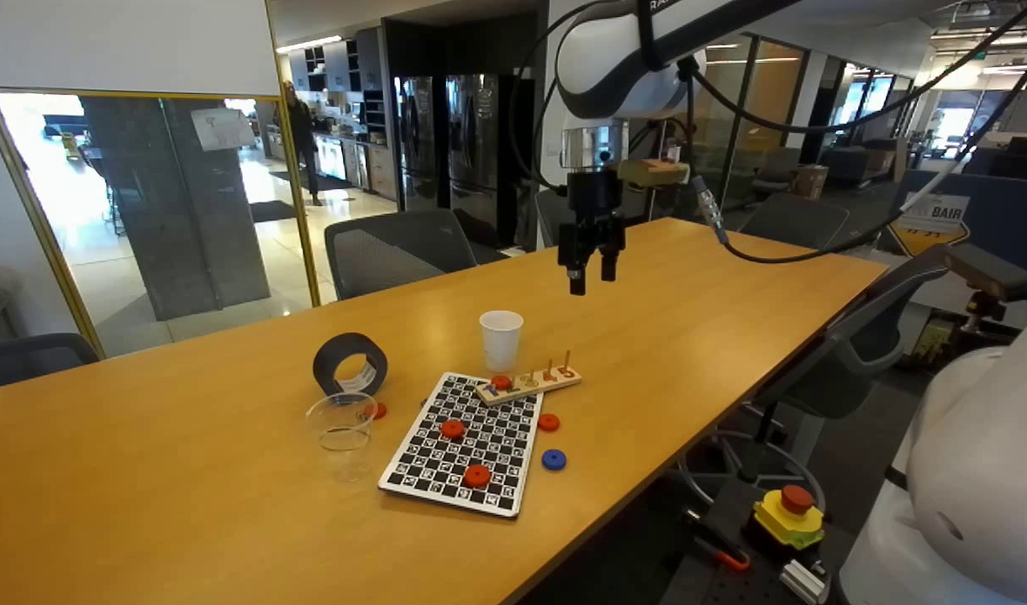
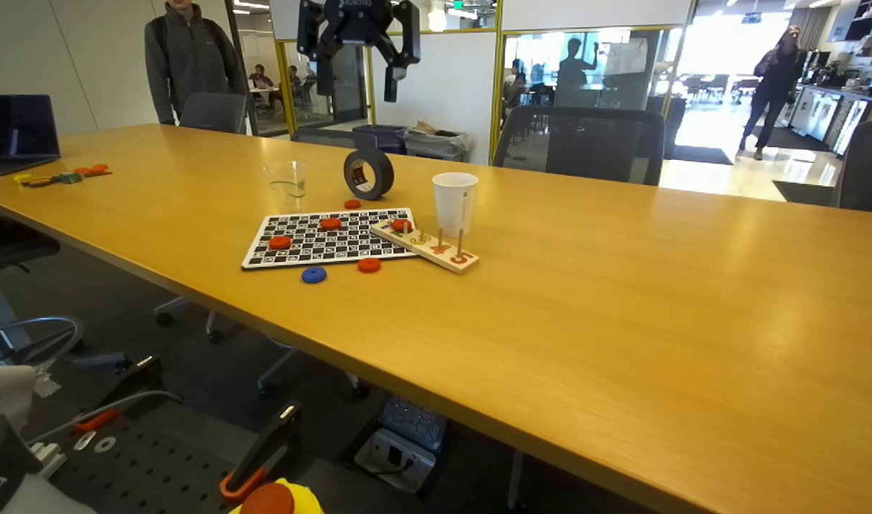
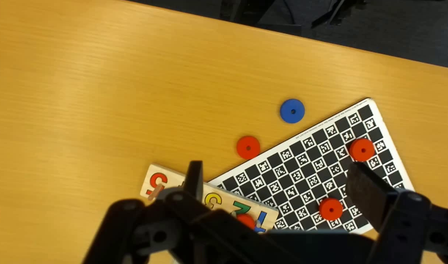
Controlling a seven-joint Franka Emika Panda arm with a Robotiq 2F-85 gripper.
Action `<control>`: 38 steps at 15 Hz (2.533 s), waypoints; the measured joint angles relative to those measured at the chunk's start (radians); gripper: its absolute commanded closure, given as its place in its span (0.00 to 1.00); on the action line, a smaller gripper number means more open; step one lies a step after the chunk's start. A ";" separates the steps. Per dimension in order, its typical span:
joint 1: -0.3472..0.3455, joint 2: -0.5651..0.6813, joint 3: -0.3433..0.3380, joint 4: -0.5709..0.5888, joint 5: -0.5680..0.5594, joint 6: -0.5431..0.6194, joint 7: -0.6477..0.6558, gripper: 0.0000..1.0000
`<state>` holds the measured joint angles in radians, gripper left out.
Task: Put the blue square into the transparent cup and the orange squares into the white cup.
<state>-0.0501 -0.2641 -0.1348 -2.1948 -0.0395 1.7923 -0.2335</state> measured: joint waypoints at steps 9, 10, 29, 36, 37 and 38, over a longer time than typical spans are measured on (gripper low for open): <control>0.032 -0.016 0.137 -0.270 0.143 0.220 0.376 0.00; 0.035 -0.016 0.152 -0.303 0.154 0.271 0.431 0.00; -0.034 0.103 0.273 -0.562 -0.181 0.888 1.027 0.00; -0.027 0.221 0.202 -0.562 -0.038 0.999 0.888 0.00; -0.024 0.230 0.196 -0.562 -0.005 1.004 0.856 0.00; -0.021 0.237 0.192 -0.562 0.027 1.007 0.826 0.00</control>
<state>-0.0707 -0.0271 0.0574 -2.7568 -0.0126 2.7994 0.5927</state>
